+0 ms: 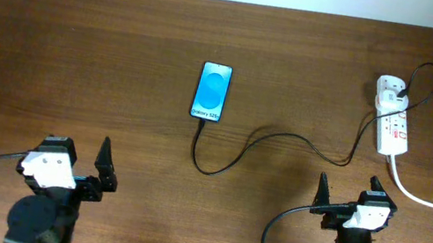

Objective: Plug charger to phone and switch on socket

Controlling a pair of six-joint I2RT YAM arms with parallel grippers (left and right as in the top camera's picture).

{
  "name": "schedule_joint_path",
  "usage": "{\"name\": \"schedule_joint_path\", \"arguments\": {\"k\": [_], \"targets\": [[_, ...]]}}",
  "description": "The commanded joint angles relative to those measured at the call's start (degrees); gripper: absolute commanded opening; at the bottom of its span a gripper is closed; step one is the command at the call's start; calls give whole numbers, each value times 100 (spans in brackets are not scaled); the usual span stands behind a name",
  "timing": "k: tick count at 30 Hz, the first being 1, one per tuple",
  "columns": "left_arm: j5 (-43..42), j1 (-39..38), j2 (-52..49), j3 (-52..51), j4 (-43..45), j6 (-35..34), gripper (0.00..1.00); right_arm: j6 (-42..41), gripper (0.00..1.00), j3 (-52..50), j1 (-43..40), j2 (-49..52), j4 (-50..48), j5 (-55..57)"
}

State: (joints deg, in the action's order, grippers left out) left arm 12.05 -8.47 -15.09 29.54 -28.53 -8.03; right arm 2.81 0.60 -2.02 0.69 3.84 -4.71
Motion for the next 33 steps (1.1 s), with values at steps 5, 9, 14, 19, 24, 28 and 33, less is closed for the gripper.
{"name": "schedule_joint_path", "arguments": {"k": [5,9,14,19,24,28,33], "targets": [[-68,111,949,-1694,1676,37,99,-2,98,-28,50,-48,33,28],[-101,514,1316,-2308,2312,37,99,-4,98,-28,50,-48,33,28],[-380,682,1482,-2693,2944,404,99,-2,98,-28,50,-48,33,28],[-411,684,1482,-2909,3285,640,99,-4,98,-28,50,-48,33,28],[-413,863,1482,-2909,3272,638,99,-4,98,-28,50,-48,33,28],[-415,863,1482,-2909,2562,636,99,-4,98,-28,50,-48,33,28],[-522,863,1482,-2907,2441,651,99,-2,98,-28,50,-48,33,28]]}}
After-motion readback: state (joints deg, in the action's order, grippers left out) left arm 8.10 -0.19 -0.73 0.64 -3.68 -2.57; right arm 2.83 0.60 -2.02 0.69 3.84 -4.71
